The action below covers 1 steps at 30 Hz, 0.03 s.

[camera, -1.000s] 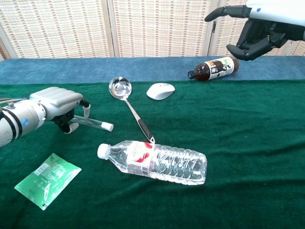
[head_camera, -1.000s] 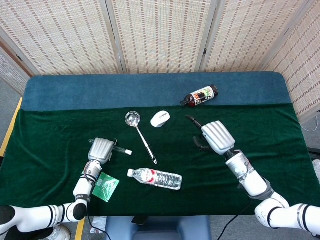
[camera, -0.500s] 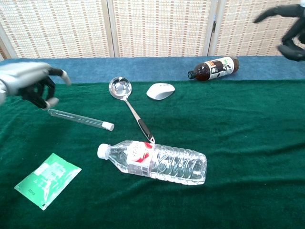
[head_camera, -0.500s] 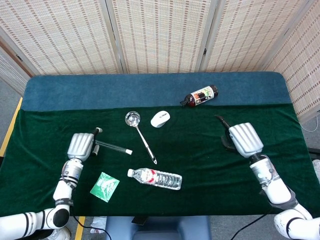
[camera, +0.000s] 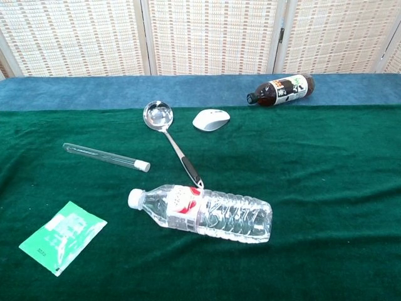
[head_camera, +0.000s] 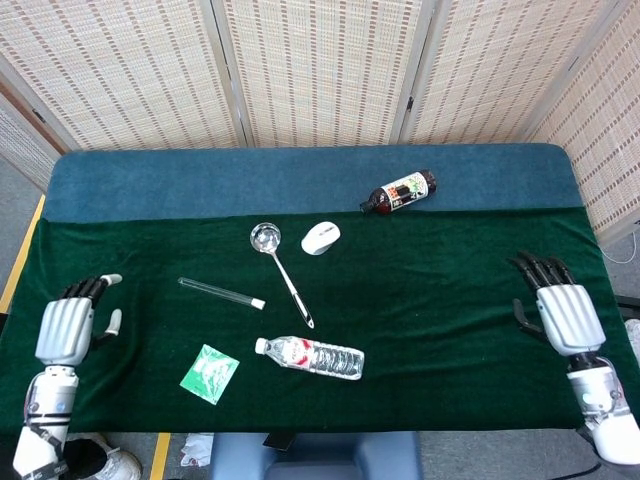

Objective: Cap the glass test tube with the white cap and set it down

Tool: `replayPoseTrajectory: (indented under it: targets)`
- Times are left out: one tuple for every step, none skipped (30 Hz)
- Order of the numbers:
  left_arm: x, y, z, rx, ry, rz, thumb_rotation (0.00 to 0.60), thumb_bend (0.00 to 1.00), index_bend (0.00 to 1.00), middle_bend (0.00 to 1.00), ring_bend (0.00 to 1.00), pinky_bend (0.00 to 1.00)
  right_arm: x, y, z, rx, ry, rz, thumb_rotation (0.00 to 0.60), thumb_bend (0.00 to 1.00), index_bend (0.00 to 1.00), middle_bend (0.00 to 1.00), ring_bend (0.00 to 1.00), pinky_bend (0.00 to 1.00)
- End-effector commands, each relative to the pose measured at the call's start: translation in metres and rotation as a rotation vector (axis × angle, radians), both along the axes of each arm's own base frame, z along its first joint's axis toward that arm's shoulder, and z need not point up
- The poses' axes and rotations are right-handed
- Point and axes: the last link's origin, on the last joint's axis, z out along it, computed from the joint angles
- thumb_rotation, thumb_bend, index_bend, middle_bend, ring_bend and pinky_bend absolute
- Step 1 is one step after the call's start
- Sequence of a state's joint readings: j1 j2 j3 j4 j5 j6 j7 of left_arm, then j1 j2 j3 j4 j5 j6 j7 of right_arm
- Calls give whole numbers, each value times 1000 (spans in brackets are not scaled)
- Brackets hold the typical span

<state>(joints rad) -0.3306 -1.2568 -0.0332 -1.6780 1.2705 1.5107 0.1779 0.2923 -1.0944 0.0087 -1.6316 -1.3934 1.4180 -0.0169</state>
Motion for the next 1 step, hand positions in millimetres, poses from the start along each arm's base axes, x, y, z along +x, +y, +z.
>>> replayPoseTrajectory:
  targets:
    - [-6, -28, 3, 25, -16, 9, 600, 497, 275, 296, 262, 218, -17, 28, 4, -48, -15, -38, 531, 615, 135, 130, 149, 99]
